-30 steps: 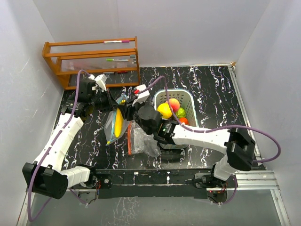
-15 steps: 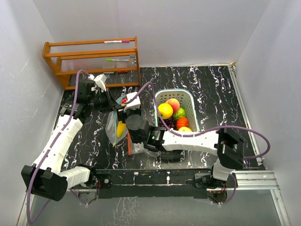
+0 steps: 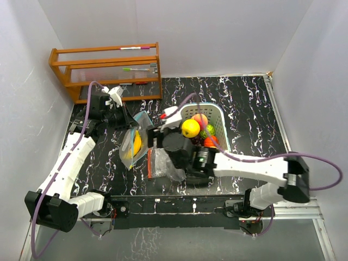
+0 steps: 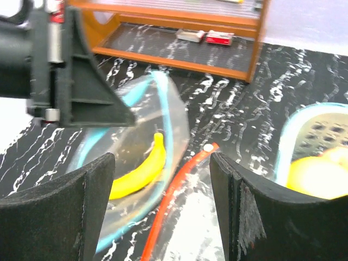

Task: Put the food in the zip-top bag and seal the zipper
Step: Pick up the fake fruit from the bin.

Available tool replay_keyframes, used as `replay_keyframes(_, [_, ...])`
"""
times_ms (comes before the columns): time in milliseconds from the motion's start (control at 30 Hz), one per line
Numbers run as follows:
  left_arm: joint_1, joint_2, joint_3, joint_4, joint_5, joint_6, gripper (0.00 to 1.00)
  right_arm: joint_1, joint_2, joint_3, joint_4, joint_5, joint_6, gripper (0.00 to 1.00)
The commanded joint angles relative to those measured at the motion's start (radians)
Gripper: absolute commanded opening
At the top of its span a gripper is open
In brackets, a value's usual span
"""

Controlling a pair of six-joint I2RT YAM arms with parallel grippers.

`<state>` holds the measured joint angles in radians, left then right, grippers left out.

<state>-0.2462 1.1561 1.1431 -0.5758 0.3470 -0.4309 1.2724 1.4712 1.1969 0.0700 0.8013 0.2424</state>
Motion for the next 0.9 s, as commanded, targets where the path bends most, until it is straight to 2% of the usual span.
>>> replay_keyframes(0, [-0.003,-0.013,0.013,0.005,0.001,0.006,0.00,-0.089,-0.179,-0.068,-0.193,0.076,0.221,0.73])
replay_keyframes(67, [-0.003,-0.012,0.013,0.004,0.000,0.007,0.00,-0.183,-0.230,-0.102,-0.301,0.023,0.314,0.73])
replay_keyframes(200, [-0.003,-0.012,0.005,0.007,-0.001,0.007,0.00,-0.347,-0.279,-0.166,-0.351,-0.151,0.299,0.79])
replay_keyframes(267, [-0.002,-0.010,0.004,0.008,0.000,0.008,0.00,-0.395,-0.260,-0.158,-0.381,-0.191,0.267,0.85])
replay_keyframes(333, [-0.004,-0.009,0.006,0.007,0.001,0.009,0.00,-0.416,-0.224,-0.135,-0.414,-0.207,0.231,0.97])
replay_keyframes(367, [-0.004,-0.010,0.005,0.008,0.001,0.009,0.00,-0.428,-0.200,-0.121,-0.433,-0.211,0.229,0.98])
replay_keyframes(467, [-0.004,-0.011,-0.001,0.011,0.002,0.009,0.00,-0.469,-0.145,-0.084,-0.467,-0.252,0.248,0.98])
replay_keyframes(700, [-0.004,-0.021,-0.012,0.015,0.012,0.013,0.00,-0.542,-0.050,-0.064,-0.506,-0.264,0.435,0.98])
replay_keyframes(867, [-0.003,-0.022,-0.018,0.018,0.015,0.015,0.00,-0.556,0.008,-0.048,-0.481,-0.346,0.441,0.98])
